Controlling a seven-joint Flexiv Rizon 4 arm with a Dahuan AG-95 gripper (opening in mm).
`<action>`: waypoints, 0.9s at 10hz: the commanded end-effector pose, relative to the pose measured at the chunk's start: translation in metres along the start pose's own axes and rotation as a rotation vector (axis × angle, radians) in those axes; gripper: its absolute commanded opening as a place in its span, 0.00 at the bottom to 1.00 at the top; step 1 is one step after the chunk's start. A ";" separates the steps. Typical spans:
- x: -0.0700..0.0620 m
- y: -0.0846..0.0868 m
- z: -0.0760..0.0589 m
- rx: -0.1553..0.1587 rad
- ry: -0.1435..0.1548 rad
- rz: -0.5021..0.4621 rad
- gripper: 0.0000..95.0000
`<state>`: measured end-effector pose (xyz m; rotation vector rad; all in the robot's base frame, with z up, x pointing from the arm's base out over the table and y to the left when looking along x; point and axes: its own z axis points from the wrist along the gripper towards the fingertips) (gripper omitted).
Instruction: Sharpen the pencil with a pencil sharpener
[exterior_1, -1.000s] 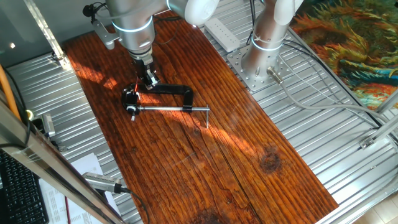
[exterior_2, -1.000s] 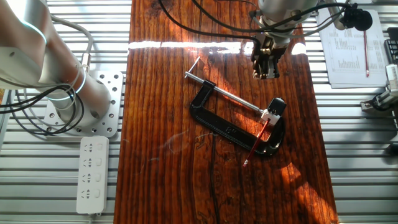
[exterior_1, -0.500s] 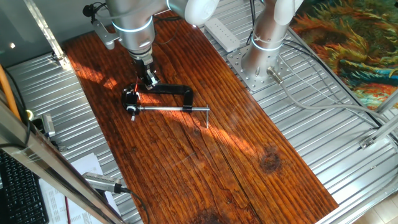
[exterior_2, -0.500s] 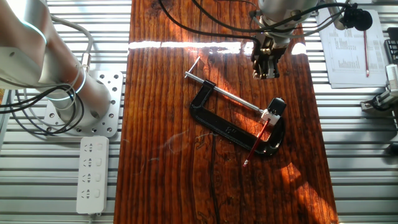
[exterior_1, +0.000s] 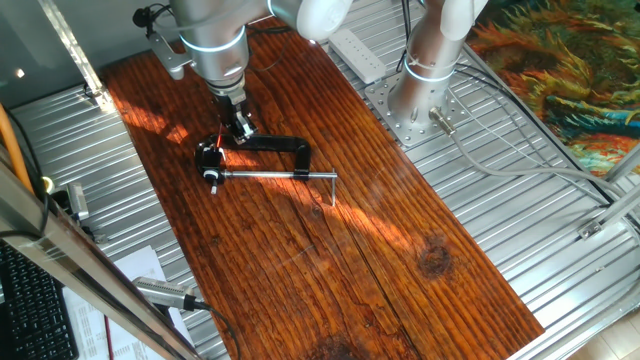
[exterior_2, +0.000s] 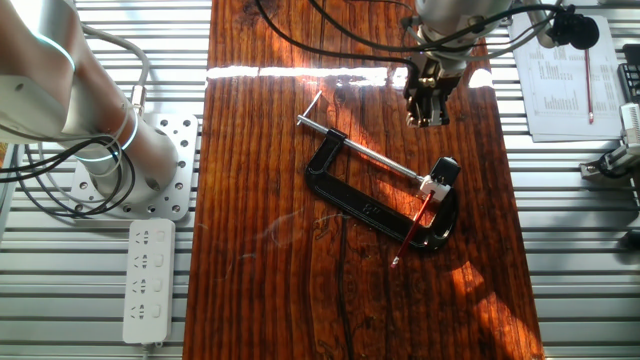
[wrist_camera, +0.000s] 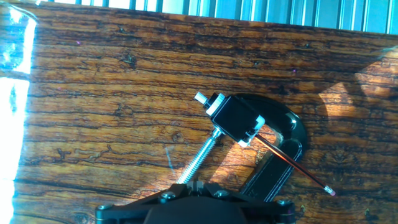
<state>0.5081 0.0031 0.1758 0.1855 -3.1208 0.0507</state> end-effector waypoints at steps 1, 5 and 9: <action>0.000 0.000 0.000 0.000 0.001 -0.002 0.00; 0.000 0.000 0.000 0.000 0.009 -0.006 0.00; -0.002 -0.002 0.005 0.002 0.006 -0.032 0.00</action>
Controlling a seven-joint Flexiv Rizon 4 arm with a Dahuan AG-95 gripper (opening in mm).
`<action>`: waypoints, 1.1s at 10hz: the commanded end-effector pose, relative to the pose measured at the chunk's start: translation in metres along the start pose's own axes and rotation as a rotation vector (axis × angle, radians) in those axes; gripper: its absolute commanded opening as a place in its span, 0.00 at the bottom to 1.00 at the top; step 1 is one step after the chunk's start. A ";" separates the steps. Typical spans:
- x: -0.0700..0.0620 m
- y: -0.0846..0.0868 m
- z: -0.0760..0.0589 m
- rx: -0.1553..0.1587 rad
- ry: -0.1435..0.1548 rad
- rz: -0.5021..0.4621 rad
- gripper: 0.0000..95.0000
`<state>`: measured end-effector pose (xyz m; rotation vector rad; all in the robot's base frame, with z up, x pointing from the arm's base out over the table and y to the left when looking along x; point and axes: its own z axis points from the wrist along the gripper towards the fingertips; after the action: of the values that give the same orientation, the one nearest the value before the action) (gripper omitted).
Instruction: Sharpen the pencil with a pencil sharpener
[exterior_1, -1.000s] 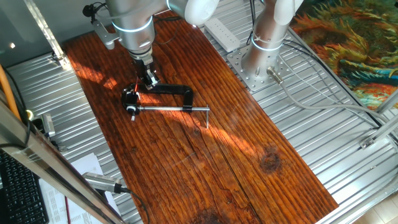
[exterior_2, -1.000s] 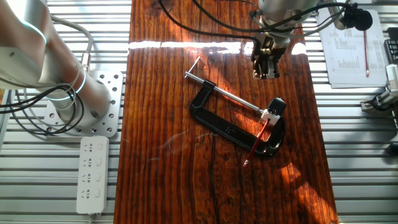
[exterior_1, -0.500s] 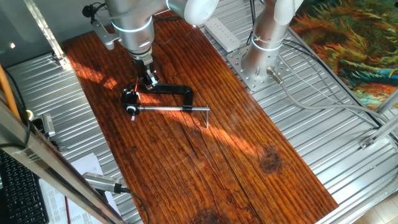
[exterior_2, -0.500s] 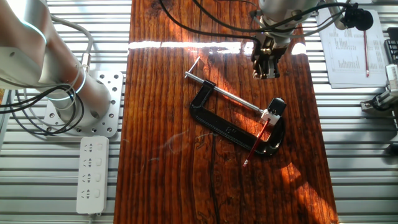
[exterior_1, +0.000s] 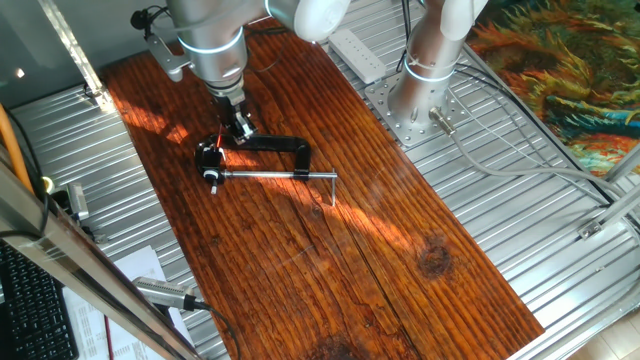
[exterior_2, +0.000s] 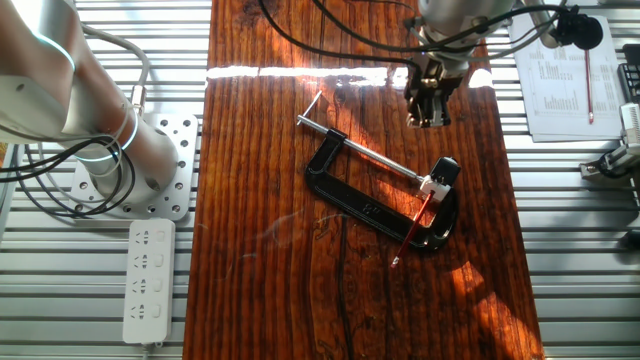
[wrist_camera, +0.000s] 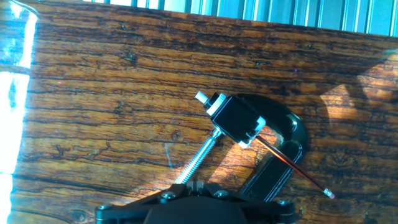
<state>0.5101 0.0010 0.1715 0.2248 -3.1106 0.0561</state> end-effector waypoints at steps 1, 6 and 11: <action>-0.001 -0.001 0.002 -0.001 -0.002 -0.012 0.00; -0.031 0.001 0.000 0.002 -0.012 -0.193 0.00; -0.082 0.001 0.023 -0.043 -0.029 -0.476 0.00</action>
<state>0.5732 0.0095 0.1537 0.8177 -3.0312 -0.0035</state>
